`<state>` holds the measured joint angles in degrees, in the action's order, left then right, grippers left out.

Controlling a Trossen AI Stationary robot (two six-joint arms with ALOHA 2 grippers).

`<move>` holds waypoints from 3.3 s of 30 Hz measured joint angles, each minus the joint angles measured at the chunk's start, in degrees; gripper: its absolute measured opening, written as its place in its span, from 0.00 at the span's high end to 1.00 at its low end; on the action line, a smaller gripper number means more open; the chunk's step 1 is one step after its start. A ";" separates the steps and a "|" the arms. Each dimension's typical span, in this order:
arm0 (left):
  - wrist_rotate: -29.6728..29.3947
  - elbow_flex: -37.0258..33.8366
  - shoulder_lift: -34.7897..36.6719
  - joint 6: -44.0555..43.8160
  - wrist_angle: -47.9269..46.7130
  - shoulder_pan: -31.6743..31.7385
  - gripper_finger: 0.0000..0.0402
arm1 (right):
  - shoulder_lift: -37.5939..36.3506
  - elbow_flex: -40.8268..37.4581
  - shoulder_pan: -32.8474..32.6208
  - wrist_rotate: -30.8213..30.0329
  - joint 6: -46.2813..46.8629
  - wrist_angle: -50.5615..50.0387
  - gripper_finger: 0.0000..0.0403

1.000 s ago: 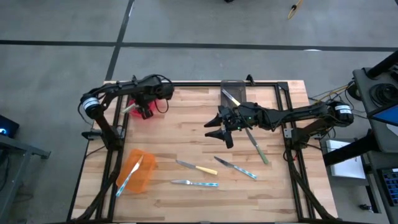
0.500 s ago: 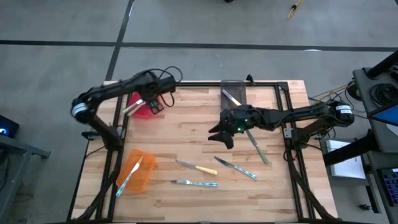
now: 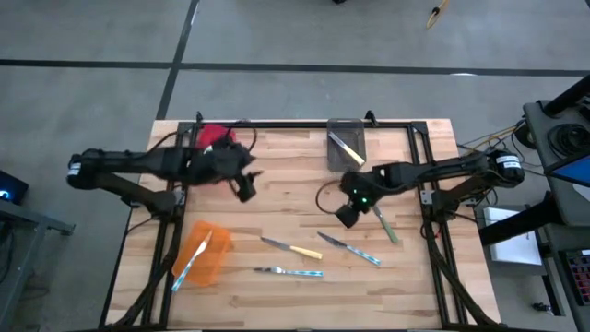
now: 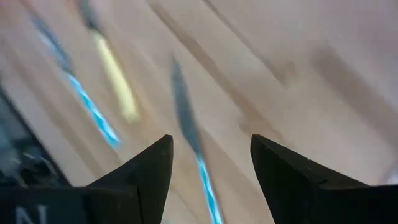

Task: Sort silverware by color (type)
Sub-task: Put the right blue knife into the orange bin

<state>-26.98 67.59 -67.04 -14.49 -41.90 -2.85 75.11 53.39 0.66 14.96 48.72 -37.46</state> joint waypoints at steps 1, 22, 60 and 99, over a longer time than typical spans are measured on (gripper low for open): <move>0.02 -1.44 0.84 -0.02 2.51 -1.59 0.52 | 0.00 0.00 -0.82 0.08 1.24 -2.75 0.49; 0.04 -13.20 -0.37 0.84 25.19 -11.21 0.52 | 8.59 1.14 -23.11 -6.21 17.85 -5.22 0.49; -0.07 -13.20 -0.88 8.30 32.07 -15.72 0.52 | 32.87 19.79 -25.50 -14.26 3.90 -15.18 0.89; 10.02 -16.87 -11.67 13.47 70.87 -17.52 0.52 | -9.56 -20.85 -19.31 -14.71 -64.03 78.22 0.96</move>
<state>-16.97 50.72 -78.71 -1.01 28.97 -20.37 65.55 32.53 -18.65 0.25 -15.31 40.75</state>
